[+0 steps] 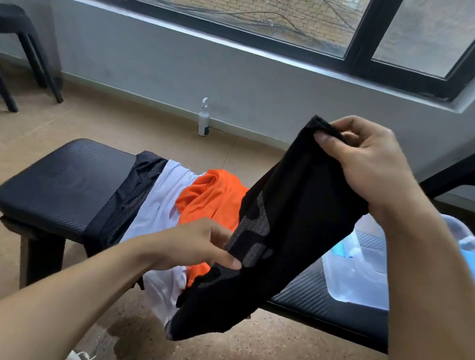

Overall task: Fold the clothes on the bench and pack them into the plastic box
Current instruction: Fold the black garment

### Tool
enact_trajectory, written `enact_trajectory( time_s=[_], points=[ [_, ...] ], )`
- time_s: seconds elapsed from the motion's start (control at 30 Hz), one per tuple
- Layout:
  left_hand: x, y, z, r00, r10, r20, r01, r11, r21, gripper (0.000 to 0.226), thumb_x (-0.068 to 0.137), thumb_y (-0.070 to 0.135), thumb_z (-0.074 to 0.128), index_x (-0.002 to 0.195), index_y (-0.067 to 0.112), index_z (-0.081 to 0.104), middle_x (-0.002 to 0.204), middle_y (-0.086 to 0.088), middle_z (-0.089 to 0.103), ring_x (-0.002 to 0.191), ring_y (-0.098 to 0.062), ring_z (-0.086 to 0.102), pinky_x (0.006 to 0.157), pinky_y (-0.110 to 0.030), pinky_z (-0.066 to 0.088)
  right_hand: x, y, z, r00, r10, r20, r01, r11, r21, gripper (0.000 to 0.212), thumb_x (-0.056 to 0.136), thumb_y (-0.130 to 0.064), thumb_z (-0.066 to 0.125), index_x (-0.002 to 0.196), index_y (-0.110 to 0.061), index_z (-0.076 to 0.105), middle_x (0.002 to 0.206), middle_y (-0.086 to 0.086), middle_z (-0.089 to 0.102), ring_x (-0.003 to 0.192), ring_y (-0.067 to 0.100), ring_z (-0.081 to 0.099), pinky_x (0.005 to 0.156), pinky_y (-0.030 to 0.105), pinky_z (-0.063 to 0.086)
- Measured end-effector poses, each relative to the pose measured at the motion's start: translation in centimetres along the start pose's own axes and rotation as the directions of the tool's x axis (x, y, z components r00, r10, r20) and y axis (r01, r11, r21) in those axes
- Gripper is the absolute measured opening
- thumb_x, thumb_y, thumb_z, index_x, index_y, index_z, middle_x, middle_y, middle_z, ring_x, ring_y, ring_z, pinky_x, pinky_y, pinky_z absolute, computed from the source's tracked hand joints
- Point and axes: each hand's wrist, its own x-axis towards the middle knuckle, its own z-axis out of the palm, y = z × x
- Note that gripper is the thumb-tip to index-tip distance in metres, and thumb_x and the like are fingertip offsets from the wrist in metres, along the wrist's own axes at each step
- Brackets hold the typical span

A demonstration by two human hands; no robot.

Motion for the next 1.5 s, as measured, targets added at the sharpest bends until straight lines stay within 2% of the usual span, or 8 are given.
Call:
enact_trajectory(
  time_s=[0.4, 0.67, 0.73, 0.83, 0.93, 1.1, 1.37, 1.5],
  points=[
    [-3.2, 2.1, -7.2, 0.942, -0.077, -0.325, 0.174, 0.944, 0.281, 0.03, 0.069, 0.018, 0.091, 0.095, 0.023, 0.077, 0.091, 0.004, 0.079, 0.086, -0.014, 0.076, 0.085, -0.031, 0.058, 3.9, 0.5, -0.4, 0.98, 0.038, -0.193, -0.041, 0.999, -0.01, 0.01, 0.091, -0.028, 0.073, 0.083, -0.025, 0.068, 0.082, 0.0, 0.066, 0.074, 0.016, 0.062, 0.074, 0.036, 0.056],
    [-3.2, 1.2, -11.2, 0.363, 0.43, -0.827, 0.199, 0.831, 0.519, 0.018, 0.076, 0.01, 0.076, 0.078, 0.026, 0.068, 0.076, 0.009, 0.064, 0.073, -0.019, 0.063, 0.064, -0.033, 0.049, 3.2, 6.4, 3.0, 0.915, -0.066, -0.398, 0.04, 0.996, -0.074, 0.012, 0.098, -0.01, 0.056, 0.103, -0.021, 0.056, 0.09, -0.005, 0.061, 0.075, 0.005, 0.055, 0.065, 0.01, 0.043],
    [-3.0, 0.4, -11.1, 0.412, 0.489, -0.769, 0.168, 0.789, 0.591, 0.023, 0.076, 0.005, 0.071, 0.079, 0.028, 0.068, 0.075, 0.01, 0.062, 0.071, -0.019, 0.061, 0.063, -0.033, 0.05, 2.3, 7.3, 2.9, 0.937, -0.135, -0.321, 0.063, 0.972, -0.227, 0.023, 0.094, 0.0, 0.051, 0.1, -0.021, 0.057, 0.09, -0.004, 0.062, 0.077, 0.01, 0.055, 0.063, 0.009, 0.04],
    [-2.7, -1.9, -10.4, 0.687, 0.382, -0.618, 0.17, 0.743, 0.648, 0.036, 0.074, 0.0, 0.066, 0.088, 0.033, 0.066, 0.079, 0.014, 0.067, 0.072, -0.01, 0.06, 0.068, -0.033, 0.052, 1.1, 9.0, 2.7, 1.0, -0.014, -0.009, 0.006, 0.818, -0.575, 0.034, 0.084, 0.008, 0.046, 0.09, -0.022, 0.06, 0.089, 0.002, 0.064, 0.084, 0.025, 0.053, 0.068, 0.03, 0.037],
    [-2.7, -3.5, -10.0, 0.837, 0.245, -0.489, 0.176, 0.726, 0.665, 0.055, 0.074, -0.004, 0.06, 0.113, 0.035, 0.065, 0.083, 0.014, 0.064, 0.075, -0.005, 0.06, 0.075, -0.034, 0.054, -0.2, 10.4, 2.6, 0.921, 0.22, 0.32, 0.109, 0.644, -0.757, 0.039, 0.082, 0.007, 0.048, 0.079, -0.031, 0.056, 0.089, 0.0, 0.067, 0.084, 0.025, 0.057, 0.067, 0.033, 0.045],
    [-2.2, -5.0, -9.8, 0.905, 0.12, -0.408, 0.232, 0.664, 0.71, 0.067, 0.075, -0.003, 0.063, 0.134, 0.028, 0.062, 0.087, 0.011, 0.061, 0.078, -0.007, 0.059, 0.068, -0.012, 0.042, -1.2, 12.4, 2.9, 0.831, 0.318, 0.456, 0.264, 0.495, -0.828, 0.042, 0.081, 0.007, 0.052, 0.068, -0.033, 0.051, 0.077, -0.014, 0.056, 0.082, 0.016, 0.054, 0.07, 0.028, 0.042],
    [-1.9, -5.0, -9.6, 0.904, 0.172, -0.392, 0.247, 0.537, 0.807, 0.019, 0.076, 0.014, 0.068, 0.075, 0.033, 0.064, 0.093, 0.014, 0.056, 0.086, -0.009, 0.057, 0.071, -0.028, 0.047, -3.5, 11.8, 4.9, 0.731, 0.488, 0.476, 0.423, 0.223, -0.878, 0.029, 0.088, -0.007, 0.062, 0.115, -0.018, 0.062, 0.113, 0.004, 0.064, 0.097, 0.025, 0.06, 0.075, 0.032, 0.045],
    [-2.3, -5.2, -9.7, 0.891, 0.107, -0.441, 0.254, 0.689, 0.679, 0.024, 0.076, 0.011, 0.056, 0.081, 0.033, 0.05, 0.081, 0.008, 0.067, 0.074, -0.017, 0.064, 0.071, -0.041, 0.055, -4.8, 13.0, 7.5, 0.726, 0.351, 0.591, 0.475, 0.366, -0.8, 0.071, 0.071, -0.041, 0.084, 0.127, -0.025, 0.044, 0.122, -0.002, 0.055, 0.116, 0.025, 0.054, 0.078, 0.036, 0.039]
  ],
)
